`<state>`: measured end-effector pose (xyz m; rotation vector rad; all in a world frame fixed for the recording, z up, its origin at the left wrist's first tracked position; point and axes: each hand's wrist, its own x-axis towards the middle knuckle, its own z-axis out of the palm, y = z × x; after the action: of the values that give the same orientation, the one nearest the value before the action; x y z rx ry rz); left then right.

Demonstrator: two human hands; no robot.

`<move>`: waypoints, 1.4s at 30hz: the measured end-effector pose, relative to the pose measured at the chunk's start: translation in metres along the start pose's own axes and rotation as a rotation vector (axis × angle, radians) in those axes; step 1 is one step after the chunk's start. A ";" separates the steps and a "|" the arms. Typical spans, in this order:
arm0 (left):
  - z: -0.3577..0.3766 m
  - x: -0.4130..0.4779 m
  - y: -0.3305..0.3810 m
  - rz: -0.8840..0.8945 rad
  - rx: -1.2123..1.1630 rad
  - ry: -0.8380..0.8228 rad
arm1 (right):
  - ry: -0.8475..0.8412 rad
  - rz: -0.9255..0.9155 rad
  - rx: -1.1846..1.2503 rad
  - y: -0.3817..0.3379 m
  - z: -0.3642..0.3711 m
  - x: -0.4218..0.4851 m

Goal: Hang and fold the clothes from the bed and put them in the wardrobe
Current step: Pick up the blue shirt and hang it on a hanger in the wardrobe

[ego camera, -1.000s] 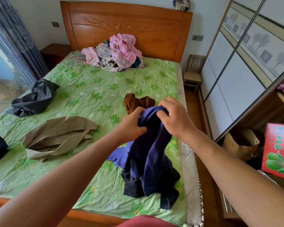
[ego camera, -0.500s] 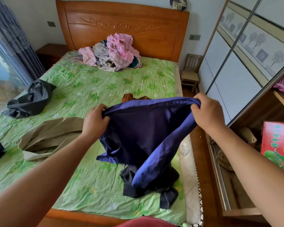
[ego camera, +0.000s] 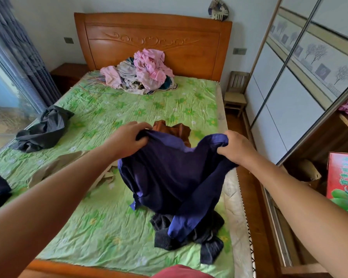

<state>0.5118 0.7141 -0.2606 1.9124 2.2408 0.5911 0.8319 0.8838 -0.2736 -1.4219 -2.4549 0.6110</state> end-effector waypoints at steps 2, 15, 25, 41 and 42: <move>-0.012 0.002 -0.003 -0.019 0.270 -0.173 | -0.035 -0.026 -0.046 0.006 -0.011 0.000; -0.116 0.068 0.100 0.112 0.696 0.404 | 0.543 -0.319 -0.628 0.000 -0.162 0.001; -0.118 0.090 0.191 0.186 0.419 -0.076 | 0.424 -0.009 -0.255 0.051 -0.237 -0.029; -0.059 0.150 0.335 0.227 0.182 -0.117 | 0.270 0.236 -0.465 0.154 -0.330 -0.123; -0.054 0.151 0.342 0.246 0.032 -0.219 | 0.205 0.250 -0.374 0.159 -0.333 -0.134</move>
<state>0.7790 0.8893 -0.0597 2.1690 1.9102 0.3548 1.1547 0.9157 -0.0532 -1.8448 -2.3281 0.0381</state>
